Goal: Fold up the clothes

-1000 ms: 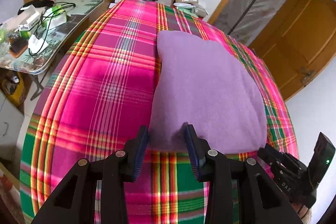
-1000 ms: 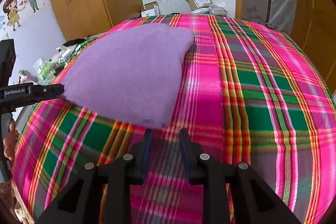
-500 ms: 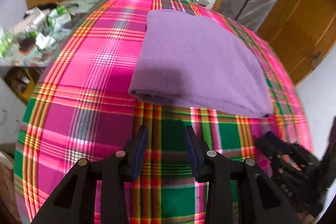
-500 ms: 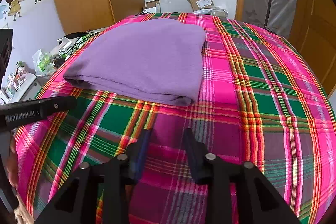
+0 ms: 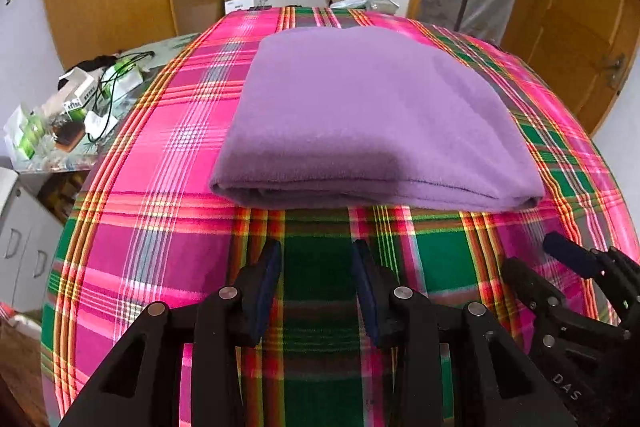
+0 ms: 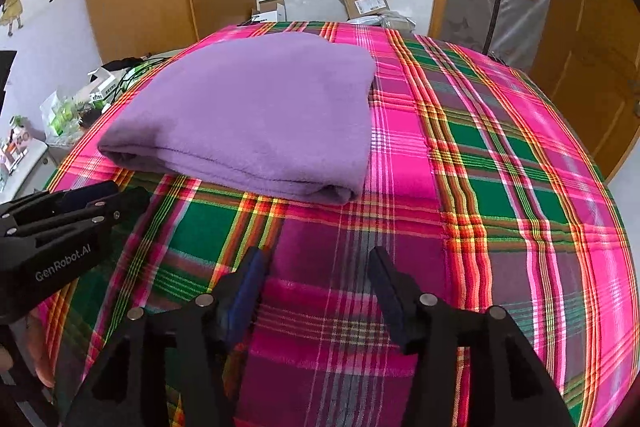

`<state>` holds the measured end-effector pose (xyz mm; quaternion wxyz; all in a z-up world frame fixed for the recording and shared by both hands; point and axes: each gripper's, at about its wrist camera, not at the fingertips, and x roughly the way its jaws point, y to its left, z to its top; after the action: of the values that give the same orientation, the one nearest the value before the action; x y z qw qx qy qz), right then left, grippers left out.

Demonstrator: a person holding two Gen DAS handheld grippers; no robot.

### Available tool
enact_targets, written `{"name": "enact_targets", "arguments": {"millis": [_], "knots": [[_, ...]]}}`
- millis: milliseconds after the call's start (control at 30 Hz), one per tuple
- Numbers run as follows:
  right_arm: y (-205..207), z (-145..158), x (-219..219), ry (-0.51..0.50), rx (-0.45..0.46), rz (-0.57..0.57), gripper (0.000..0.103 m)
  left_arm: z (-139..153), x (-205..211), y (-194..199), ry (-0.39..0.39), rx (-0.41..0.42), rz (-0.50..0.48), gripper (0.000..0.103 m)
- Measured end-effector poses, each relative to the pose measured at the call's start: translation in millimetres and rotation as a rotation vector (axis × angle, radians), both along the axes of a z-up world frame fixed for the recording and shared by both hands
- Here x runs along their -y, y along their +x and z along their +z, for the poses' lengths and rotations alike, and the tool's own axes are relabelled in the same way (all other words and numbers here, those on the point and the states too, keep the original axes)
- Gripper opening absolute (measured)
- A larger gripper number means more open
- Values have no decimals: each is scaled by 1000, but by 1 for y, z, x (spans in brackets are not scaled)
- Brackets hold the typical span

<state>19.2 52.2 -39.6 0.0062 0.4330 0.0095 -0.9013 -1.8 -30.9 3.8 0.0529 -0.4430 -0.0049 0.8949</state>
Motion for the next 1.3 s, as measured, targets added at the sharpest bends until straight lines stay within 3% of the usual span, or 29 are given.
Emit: {"name": "enact_targets", "arguments": {"millis": [267,533,800,1300], "knots": [[-11,-2,0,-5,5,-1,61,-2,-5,-7,-35,-36,8,39],[-22,-3,2,9,12,-8,72,-3,-9,-12,-38,-42,18,49],[-24,-3,2,2,13,-10,73,-5,-10,-14,-39,-39,4,57],[-24,-3,-3,5,15,-14,77,-5,-12,-14,-40,-38,22,60]]}}
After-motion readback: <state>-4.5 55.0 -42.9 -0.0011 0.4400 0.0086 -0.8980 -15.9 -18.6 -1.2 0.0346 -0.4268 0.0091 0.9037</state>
